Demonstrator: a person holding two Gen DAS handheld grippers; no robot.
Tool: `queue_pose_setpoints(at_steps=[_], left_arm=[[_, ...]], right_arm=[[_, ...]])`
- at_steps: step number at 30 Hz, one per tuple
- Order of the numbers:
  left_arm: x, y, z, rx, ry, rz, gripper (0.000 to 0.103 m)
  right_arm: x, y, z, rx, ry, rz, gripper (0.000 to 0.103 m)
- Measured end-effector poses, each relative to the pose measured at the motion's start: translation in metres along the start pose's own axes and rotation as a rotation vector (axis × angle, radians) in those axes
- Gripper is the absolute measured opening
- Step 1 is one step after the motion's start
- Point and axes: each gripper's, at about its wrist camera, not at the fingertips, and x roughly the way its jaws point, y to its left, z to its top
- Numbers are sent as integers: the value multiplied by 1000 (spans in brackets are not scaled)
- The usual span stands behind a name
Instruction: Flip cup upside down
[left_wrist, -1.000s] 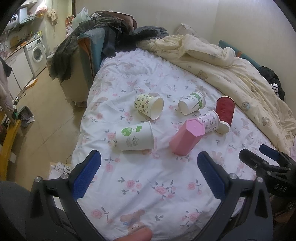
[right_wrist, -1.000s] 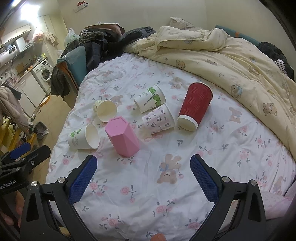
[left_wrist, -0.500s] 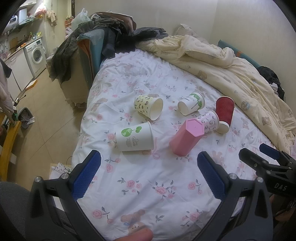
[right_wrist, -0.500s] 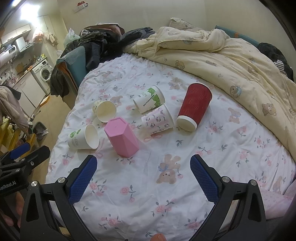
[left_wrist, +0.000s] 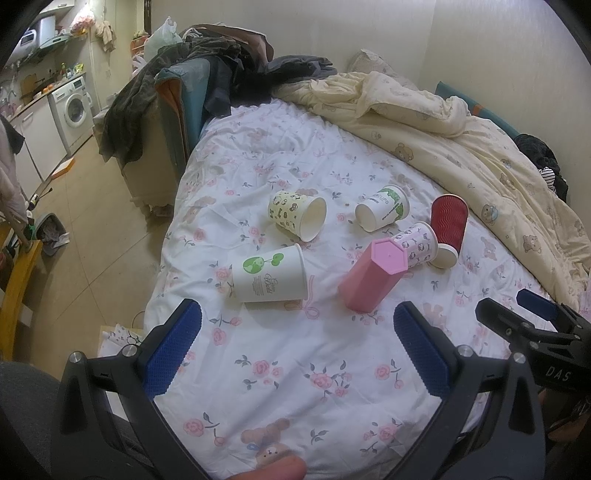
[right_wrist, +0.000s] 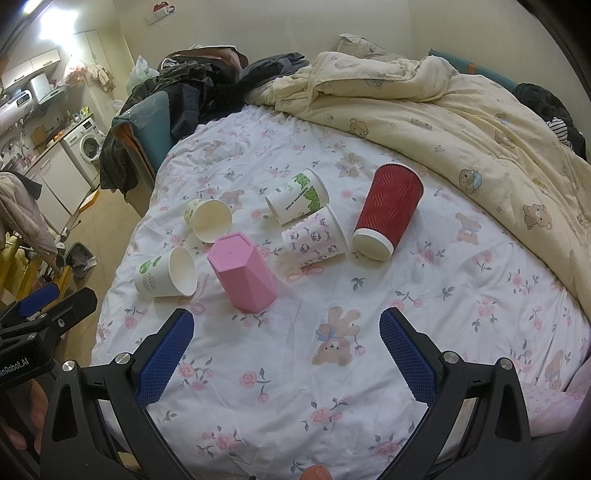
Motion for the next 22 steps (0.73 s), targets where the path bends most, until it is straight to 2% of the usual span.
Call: queue_pose_setpoints(at_steps=[22], left_arm=[[-2, 1, 1, -2, 0, 0, 103]], right_arm=[[0, -1, -2, -2, 3, 2, 103]])
